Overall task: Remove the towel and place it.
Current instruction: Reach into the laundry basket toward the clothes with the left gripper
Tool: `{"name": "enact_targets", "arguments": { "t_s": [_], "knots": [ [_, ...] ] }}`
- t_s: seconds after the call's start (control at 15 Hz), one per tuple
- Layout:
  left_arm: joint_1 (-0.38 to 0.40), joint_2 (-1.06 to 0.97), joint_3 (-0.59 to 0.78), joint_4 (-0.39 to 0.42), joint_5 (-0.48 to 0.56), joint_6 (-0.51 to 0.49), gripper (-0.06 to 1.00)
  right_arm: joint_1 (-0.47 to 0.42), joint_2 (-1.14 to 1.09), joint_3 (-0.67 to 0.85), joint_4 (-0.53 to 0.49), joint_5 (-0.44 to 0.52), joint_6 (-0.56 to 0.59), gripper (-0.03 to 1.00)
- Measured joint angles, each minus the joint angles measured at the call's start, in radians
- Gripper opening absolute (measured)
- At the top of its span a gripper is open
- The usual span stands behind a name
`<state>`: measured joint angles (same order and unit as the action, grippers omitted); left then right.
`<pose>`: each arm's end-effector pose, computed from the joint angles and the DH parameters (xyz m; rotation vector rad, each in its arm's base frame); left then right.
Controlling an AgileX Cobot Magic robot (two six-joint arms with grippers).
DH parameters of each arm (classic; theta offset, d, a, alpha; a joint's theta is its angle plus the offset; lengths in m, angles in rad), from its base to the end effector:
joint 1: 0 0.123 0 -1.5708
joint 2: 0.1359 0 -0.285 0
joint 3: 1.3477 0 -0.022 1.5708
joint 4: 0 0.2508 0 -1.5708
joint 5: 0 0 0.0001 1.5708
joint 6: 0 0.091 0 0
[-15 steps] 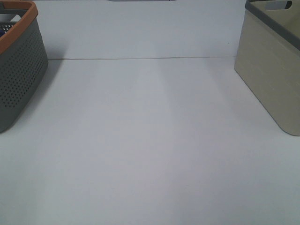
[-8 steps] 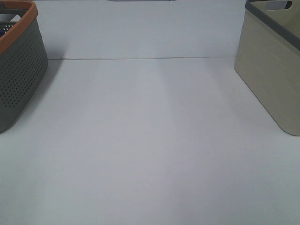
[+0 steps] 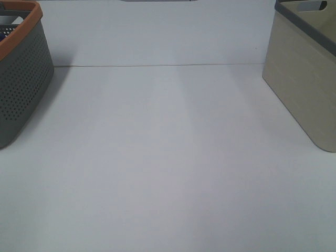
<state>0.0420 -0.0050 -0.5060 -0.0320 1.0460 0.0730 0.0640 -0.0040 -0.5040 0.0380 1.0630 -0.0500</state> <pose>-0.0056 -0.0028 0.2802 0.0327 2.0181 0.0349 -0.0062 0.0026 0.2782 -0.1181 2.0350 0.0542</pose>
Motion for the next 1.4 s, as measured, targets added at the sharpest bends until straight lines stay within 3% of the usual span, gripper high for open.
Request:
{"name": "enact_targets", "arguments": {
  "t_s": [1.4],
  "knots": [
    [0.0, 0.0, 0.0, 0.001, 0.0, 0.001, 0.99, 0.0, 0.0, 0.0, 0.0, 0.0, 0.0, 0.64]
  ]
}}
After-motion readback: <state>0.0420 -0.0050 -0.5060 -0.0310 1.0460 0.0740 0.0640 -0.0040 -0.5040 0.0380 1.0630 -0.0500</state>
